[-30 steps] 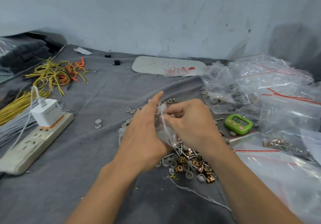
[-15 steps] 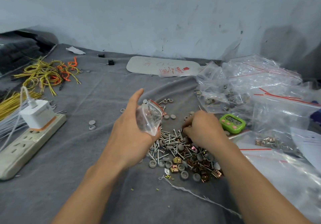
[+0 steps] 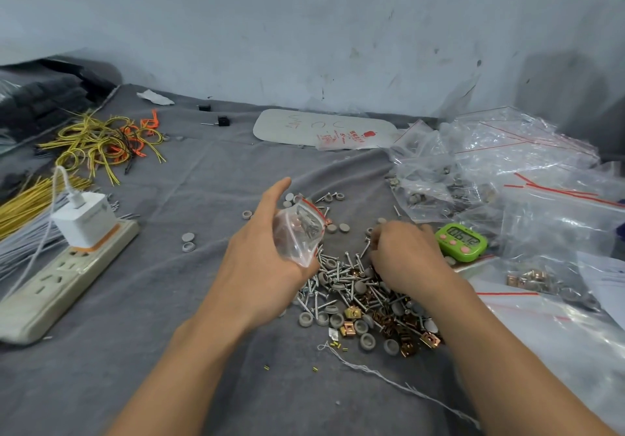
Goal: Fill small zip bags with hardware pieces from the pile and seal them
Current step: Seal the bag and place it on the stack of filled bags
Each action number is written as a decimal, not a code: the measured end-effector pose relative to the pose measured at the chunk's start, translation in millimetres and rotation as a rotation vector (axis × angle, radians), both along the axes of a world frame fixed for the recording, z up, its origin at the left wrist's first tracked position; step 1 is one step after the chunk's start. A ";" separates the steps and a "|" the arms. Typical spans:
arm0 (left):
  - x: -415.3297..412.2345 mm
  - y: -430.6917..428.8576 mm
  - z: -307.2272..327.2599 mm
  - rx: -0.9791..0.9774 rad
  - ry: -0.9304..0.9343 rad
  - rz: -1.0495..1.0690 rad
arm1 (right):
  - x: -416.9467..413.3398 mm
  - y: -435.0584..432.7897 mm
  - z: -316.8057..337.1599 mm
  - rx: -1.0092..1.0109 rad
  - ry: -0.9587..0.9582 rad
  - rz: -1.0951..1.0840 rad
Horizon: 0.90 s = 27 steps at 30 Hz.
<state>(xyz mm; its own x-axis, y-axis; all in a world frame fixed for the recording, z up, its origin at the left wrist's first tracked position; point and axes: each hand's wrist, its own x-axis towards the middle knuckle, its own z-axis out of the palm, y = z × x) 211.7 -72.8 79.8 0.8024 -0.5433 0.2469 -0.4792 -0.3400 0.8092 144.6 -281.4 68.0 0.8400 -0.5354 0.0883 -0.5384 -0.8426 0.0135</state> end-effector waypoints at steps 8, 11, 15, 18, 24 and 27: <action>-6.3 -14.1 -3.4 0.002 -0.165 0.005 | -16.3 46.9 41.4 0.753 -0.757 0.262; -8.7 -15.2 -5.6 0.030 -0.165 -0.045 | -10.4 62.3 36.2 0.686 -0.637 0.319; -9.4 -12.7 -1.8 -0.027 -0.192 -0.068 | -7.3 57.8 37.5 0.871 -0.768 0.218; -7.0 -7.1 10.0 -0.179 -0.127 -0.093 | -9.3 46.6 41.1 1.095 -0.885 0.124; -12.5 -8.0 31.1 -0.665 0.361 -0.221 | -13.2 61.8 45.5 1.501 -0.733 0.359; -12.5 -5.2 33.2 -0.713 0.459 -0.075 | -18.4 65.1 50.9 1.505 -0.870 0.194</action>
